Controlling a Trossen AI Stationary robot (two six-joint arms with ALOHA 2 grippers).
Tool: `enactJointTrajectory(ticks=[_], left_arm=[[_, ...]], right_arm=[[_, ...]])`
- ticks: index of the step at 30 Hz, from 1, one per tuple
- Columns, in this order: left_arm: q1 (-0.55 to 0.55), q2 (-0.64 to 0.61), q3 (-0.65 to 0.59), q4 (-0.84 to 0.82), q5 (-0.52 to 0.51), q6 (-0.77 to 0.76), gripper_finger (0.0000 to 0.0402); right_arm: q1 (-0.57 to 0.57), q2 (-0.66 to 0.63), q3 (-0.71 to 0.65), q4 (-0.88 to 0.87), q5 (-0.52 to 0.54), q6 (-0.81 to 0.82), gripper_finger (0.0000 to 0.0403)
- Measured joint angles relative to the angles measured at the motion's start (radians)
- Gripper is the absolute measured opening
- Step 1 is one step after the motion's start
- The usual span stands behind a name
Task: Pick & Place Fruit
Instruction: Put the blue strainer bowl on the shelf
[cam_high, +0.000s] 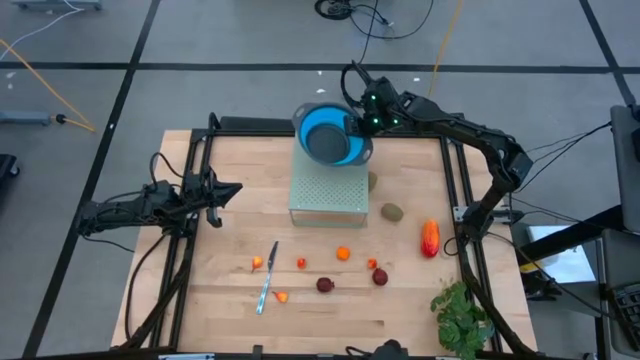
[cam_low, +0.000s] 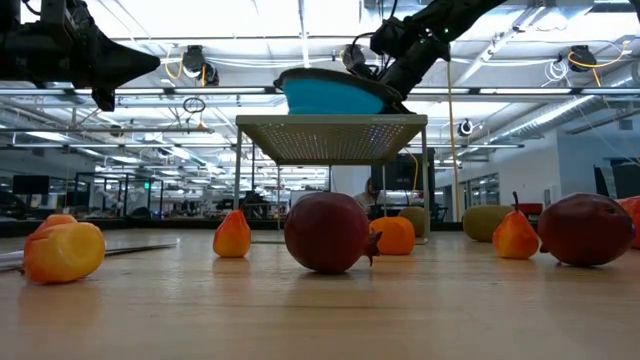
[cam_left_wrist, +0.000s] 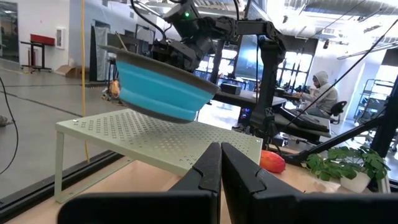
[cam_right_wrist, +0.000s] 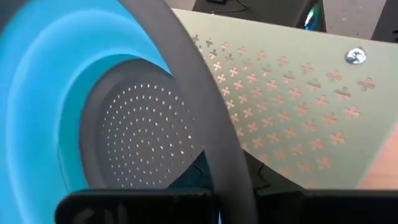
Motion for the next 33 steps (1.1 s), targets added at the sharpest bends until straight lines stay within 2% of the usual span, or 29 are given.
enactJointTrajectory(ticks=[4, 33], left_arm=[[0.0, 0.0, 0.0, 0.0, 0.0, 0.0, 0.001], [0.0, 0.0, 0.0, 0.0, 0.0, 0.004, 0.001]], right_arm=[[0.0, 0.0, 0.0, -0.027, 0.025, -0.008, 0.0004], [0.0, 0.0, 0.0, 0.013, -0.006, -0.037, 0.0015]])
